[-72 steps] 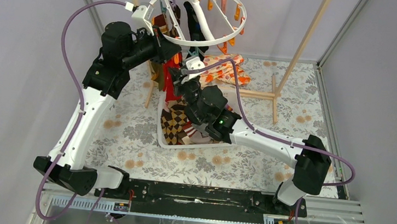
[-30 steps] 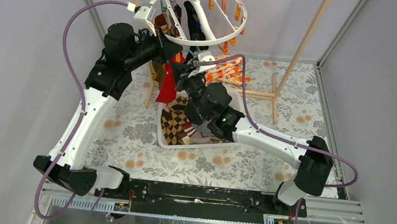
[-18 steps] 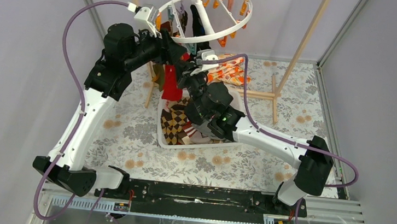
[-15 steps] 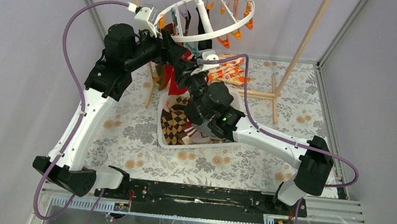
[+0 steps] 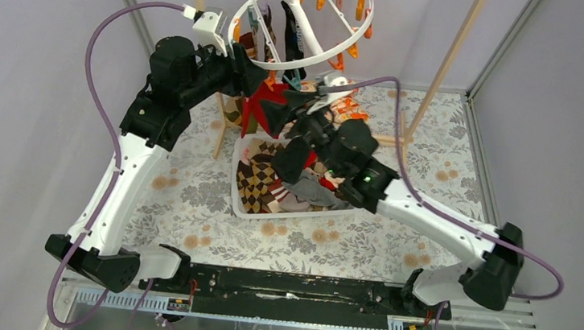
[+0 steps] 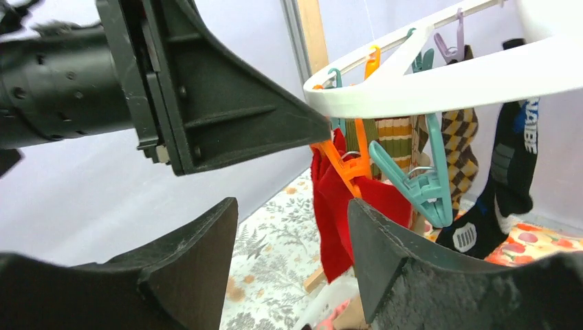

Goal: Clip the socks to the hanger
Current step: Clamp the sock onto the hanger, then open the clamp at the hanger.

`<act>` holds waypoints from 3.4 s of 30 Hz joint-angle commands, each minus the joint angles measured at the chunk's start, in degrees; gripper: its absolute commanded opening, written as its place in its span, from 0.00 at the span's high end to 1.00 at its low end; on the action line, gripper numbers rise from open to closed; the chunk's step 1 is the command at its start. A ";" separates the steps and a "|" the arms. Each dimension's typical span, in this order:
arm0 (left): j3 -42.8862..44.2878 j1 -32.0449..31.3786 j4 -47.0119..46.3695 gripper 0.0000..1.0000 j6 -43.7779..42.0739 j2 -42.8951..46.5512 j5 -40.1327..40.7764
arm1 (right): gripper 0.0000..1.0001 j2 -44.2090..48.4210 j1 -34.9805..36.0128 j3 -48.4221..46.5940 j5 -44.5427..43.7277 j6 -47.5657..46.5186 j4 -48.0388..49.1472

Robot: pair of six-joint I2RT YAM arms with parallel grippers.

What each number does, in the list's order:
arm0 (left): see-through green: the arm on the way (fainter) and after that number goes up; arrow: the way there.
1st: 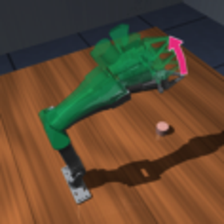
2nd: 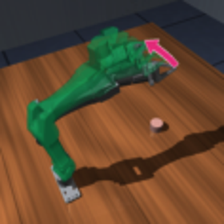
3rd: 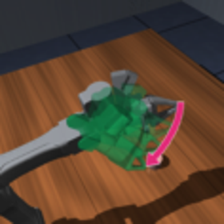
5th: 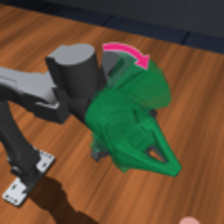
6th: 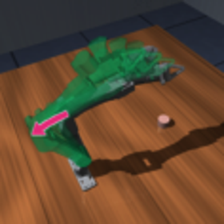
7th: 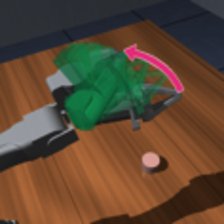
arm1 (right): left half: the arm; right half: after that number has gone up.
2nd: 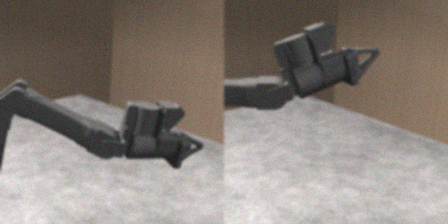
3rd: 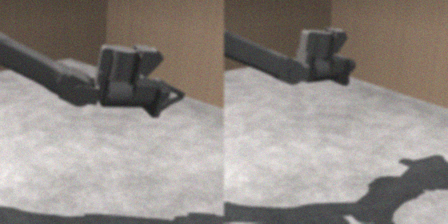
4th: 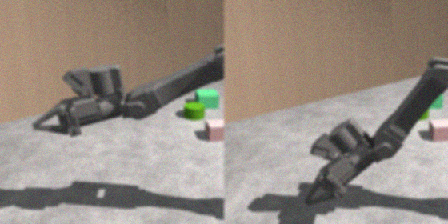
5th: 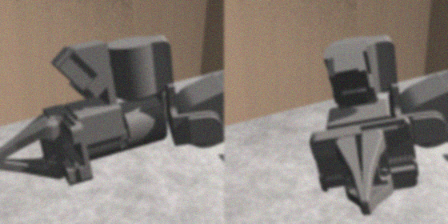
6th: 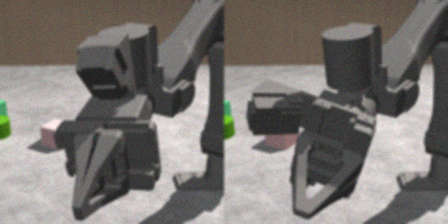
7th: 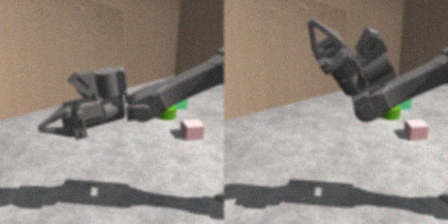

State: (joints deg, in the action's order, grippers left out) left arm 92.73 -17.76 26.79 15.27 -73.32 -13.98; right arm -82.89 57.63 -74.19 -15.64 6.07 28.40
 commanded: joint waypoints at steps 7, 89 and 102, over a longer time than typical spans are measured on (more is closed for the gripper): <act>-0.61 0.09 0.29 0.36 -1.90 1.42 3.04 | 0.37 12.07 -10.39 4.50 11.15 11.07 -9.65; 8.13 0.27 8.80 0.53 4.77 -3.80 -9.96 | 1.00 0.19 -6.93 -1.41 20.99 1.78 -2.41; 7.53 0.27 8.25 0.79 4.50 -3.25 -11.87 | 0.36 1.43 -12.75 8.27 30.75 30.37 12.56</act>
State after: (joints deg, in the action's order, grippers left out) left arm 101.06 -17.61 37.23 19.97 -77.47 -25.15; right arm -82.48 48.86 -68.23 7.88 21.34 29.78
